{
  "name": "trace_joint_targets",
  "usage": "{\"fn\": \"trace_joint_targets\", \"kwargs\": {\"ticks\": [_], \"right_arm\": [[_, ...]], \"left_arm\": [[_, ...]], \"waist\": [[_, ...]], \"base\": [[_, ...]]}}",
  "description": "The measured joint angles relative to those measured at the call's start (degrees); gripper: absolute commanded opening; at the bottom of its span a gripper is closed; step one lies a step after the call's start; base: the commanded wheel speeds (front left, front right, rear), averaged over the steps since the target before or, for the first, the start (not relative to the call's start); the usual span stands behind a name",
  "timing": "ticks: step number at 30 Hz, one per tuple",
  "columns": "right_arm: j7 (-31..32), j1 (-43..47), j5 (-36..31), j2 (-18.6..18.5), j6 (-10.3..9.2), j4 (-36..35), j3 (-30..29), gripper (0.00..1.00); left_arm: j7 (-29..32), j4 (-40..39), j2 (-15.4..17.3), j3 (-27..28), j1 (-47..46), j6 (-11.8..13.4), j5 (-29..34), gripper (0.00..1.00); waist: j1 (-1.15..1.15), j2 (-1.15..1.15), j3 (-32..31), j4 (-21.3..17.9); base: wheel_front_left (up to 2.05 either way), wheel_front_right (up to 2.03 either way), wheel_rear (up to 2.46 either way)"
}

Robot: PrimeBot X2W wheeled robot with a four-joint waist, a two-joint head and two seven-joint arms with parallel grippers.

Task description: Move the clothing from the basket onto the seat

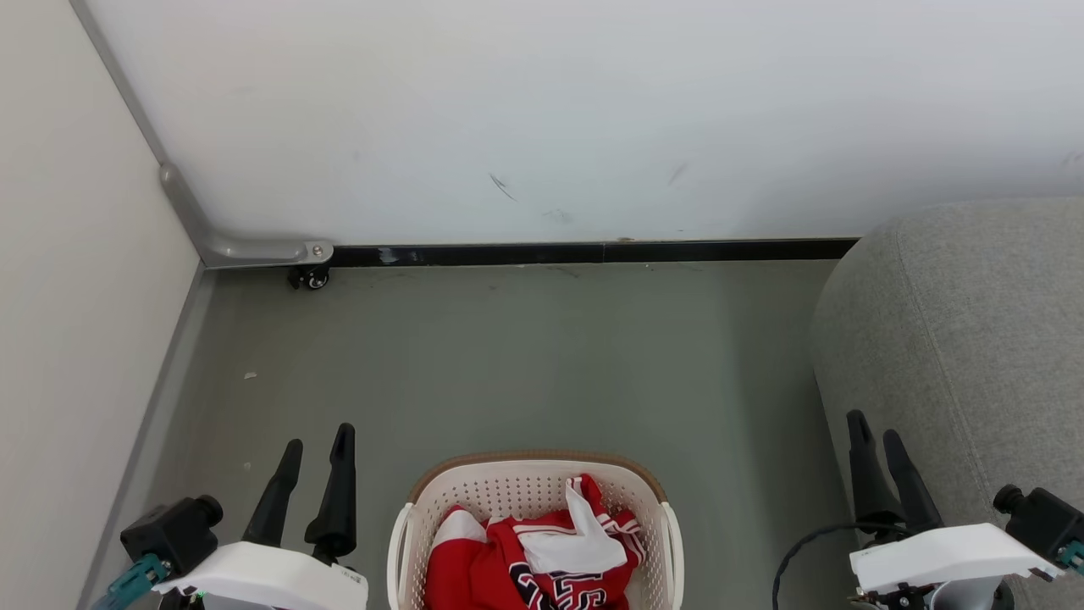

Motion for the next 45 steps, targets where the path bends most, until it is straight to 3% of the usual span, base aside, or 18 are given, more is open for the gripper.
{"fn": "trace_joint_targets", "kwargs": {"ticks": [15, 45], "right_arm": [[-2.34, -0.02, -14.41, 0.08, 0.01, 2.8, 0.47, 1.0], [-7.57, -0.05, -39.01, 0.57, 0.03, 7.04, 1.26, 1.0]], "left_arm": [[-2.54, 0.8, 1.4, -3.96, 0.03, 2.89, 13.96, 1.0], [-7.75, 4.85, 0.81, -6.34, 0.8, 8.03, 32.6, 1.0]], "waist": [[-0.31, 0.0, -0.05, 0.19], [-0.36, 0.0, -1.15, 0.73]], "base": [[0.0, 0.0, 0.0], [0.0, 0.0, 0.0]]}}
